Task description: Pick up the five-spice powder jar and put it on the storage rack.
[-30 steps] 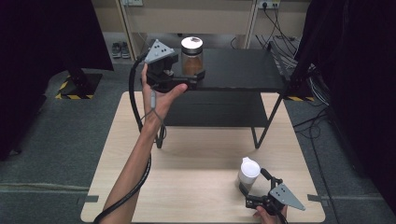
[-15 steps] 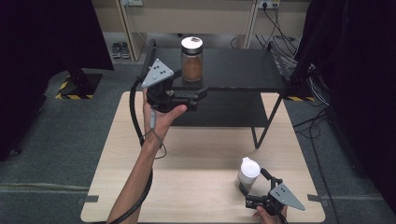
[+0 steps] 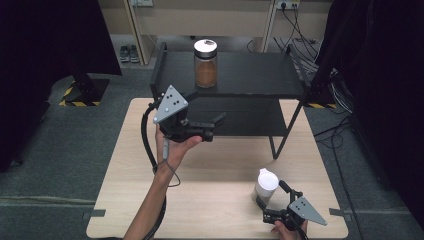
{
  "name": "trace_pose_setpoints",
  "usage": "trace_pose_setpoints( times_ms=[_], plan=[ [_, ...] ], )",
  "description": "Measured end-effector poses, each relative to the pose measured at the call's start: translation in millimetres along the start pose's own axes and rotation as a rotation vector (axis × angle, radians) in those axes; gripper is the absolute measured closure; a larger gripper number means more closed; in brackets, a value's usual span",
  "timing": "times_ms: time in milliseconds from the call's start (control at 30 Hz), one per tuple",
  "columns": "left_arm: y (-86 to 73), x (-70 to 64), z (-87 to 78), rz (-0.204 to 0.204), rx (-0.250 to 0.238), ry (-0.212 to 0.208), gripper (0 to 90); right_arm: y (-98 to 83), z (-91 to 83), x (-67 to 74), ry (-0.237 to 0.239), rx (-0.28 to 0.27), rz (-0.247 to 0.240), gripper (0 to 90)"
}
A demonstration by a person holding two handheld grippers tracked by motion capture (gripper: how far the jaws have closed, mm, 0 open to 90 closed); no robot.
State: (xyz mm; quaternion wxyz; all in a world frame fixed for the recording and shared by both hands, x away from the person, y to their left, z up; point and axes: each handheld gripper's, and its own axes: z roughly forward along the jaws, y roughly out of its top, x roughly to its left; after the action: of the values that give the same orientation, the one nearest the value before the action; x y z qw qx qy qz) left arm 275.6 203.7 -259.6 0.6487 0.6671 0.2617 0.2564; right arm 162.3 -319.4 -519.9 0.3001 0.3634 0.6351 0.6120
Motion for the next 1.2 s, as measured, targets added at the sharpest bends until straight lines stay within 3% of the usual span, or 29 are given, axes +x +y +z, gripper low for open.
trace_pose_setpoints(
  times_ms=[533, 933, 1200],
  plan=[
    [-46.4, -7.9, -9.8, -0.007, 0.004, -0.017, 1.3, 0.2, 0.2, 0.3, -0.001, 0.001, -0.003, 0.4],
    [-86.6, -21.4, -20.3, -0.012, 0.005, -0.017, 1.2, 0.3, 0.2, 0.2, 0.000, 0.002, -0.004, 0.4],
    [-107.9, -18.3, -22.2, -0.040, 0.012, -0.018, 1.2, 0.4, 0.2, 0.4, 0.000, 0.003, -0.005, 0.3]
  ],
)
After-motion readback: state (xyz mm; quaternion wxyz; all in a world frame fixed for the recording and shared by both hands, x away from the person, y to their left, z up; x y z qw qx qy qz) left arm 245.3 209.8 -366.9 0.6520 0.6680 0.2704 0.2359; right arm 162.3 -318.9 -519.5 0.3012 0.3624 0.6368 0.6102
